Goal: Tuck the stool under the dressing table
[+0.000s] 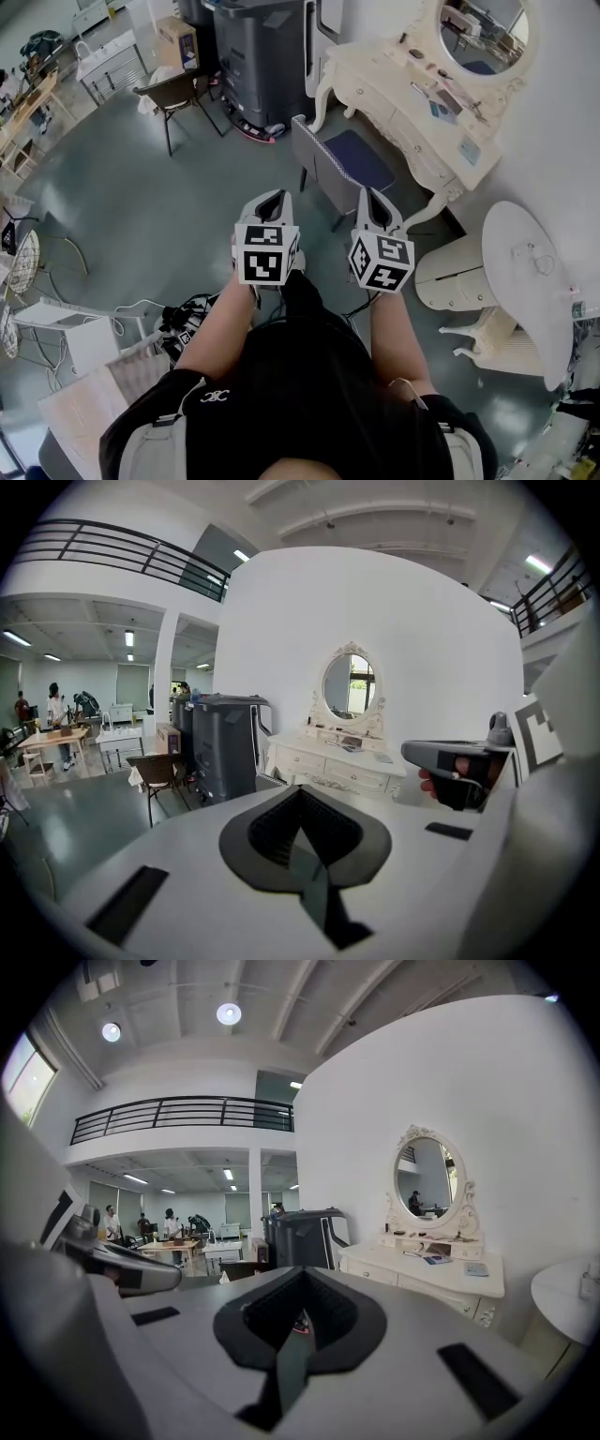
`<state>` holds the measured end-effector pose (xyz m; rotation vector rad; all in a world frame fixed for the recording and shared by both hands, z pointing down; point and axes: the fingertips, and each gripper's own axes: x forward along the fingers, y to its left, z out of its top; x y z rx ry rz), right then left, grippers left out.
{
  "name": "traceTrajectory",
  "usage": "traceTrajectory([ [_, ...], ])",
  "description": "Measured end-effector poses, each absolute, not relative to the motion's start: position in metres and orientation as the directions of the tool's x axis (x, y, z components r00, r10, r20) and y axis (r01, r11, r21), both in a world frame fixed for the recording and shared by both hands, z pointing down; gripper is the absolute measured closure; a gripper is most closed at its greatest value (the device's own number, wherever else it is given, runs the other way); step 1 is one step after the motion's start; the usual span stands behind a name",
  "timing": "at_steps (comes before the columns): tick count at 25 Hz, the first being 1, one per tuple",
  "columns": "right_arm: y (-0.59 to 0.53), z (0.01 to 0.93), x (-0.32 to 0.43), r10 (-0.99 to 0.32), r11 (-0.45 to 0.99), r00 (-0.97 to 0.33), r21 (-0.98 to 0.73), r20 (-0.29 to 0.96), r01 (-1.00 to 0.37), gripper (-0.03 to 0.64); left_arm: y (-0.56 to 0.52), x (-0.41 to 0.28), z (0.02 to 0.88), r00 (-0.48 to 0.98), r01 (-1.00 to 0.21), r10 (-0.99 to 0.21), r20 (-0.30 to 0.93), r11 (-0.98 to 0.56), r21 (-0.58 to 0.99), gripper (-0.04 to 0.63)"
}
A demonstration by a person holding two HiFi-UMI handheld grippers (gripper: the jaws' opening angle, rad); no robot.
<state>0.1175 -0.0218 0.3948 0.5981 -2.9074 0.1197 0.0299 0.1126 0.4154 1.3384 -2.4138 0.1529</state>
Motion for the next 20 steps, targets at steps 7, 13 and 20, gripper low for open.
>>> traceTrajectory([
  [7,-0.05,0.421,0.074,-0.361,0.925,-0.904,-0.033,0.227,-0.378,0.612,0.087,-0.021,0.424,-0.483,-0.838,-0.786,0.386,0.543,0.058,0.592],
  [13,-0.093,0.434,0.022,-0.351,0.928,-0.898,-0.026,0.266,-0.371,0.612,0.051,-0.081,0.427,-0.485,-0.842,-0.776,0.403,0.539,0.023,0.592],
  [20,-0.135,0.429,-0.042,-0.327,0.933,-0.89,-0.045,0.316,-0.358,0.612,0.001,-0.156,0.435,-0.417,-0.866,-0.779,0.468,0.497,0.055,0.592],
])
